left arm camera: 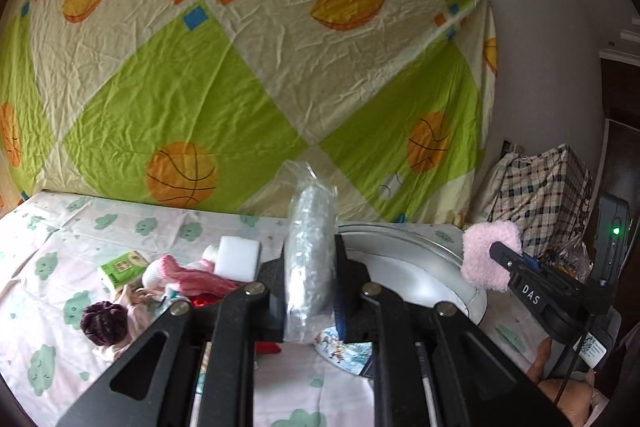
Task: Organize soft objects
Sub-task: 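Carry both items over the tin and open both tools to drop them in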
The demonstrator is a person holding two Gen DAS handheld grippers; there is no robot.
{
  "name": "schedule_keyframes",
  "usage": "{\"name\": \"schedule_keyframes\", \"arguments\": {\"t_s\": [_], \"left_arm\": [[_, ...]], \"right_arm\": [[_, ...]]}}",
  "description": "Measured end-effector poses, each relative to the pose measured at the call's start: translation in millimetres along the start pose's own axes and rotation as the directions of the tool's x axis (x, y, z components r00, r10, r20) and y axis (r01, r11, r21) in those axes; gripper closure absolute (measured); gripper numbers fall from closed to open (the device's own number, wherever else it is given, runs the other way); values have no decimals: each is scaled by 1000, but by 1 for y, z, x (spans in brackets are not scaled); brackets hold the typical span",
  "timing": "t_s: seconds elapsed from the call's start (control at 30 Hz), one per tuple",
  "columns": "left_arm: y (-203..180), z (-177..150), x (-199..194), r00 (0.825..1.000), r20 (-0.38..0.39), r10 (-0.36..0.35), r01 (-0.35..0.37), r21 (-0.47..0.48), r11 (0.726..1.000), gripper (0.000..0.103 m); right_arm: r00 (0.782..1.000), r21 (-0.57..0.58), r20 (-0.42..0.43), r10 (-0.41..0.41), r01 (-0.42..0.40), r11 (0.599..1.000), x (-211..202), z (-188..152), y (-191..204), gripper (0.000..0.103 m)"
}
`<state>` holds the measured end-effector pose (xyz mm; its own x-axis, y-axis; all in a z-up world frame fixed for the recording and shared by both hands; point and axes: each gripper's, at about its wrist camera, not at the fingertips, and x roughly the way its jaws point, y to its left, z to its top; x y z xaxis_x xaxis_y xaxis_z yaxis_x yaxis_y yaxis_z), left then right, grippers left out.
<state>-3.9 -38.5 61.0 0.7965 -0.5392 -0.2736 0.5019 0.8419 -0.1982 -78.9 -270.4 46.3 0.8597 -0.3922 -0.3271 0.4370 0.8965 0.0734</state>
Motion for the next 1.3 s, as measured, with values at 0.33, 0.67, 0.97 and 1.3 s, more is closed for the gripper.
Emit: {"name": "schedule_keyframes", "arguments": {"t_s": [0.33, 0.67, 0.97, 1.3], "left_arm": [[-53, -16, 58, 994, -104, -40, 42, 21, 999, 90], [-68, -36, 96, 983, -180, -24, 29, 24, 999, 90], [-71, -48, 116, 976, -220, -4, 10, 25, 1000, 90], [-69, -48, 116, 978, -206, 38, -34, 26, 999, 61]], "right_arm": [[997, -84, -38, -62, 59, 995, 35, -2, -15, 85], [993, -75, -101, -59, 52, 996, 67, -15, -16, 85], [991, -70, -128, -43, 34, 997, 77, -21, -15, 85], [994, -68, -106, -12, 4, 998, 74, -21, -10, 54]]}}
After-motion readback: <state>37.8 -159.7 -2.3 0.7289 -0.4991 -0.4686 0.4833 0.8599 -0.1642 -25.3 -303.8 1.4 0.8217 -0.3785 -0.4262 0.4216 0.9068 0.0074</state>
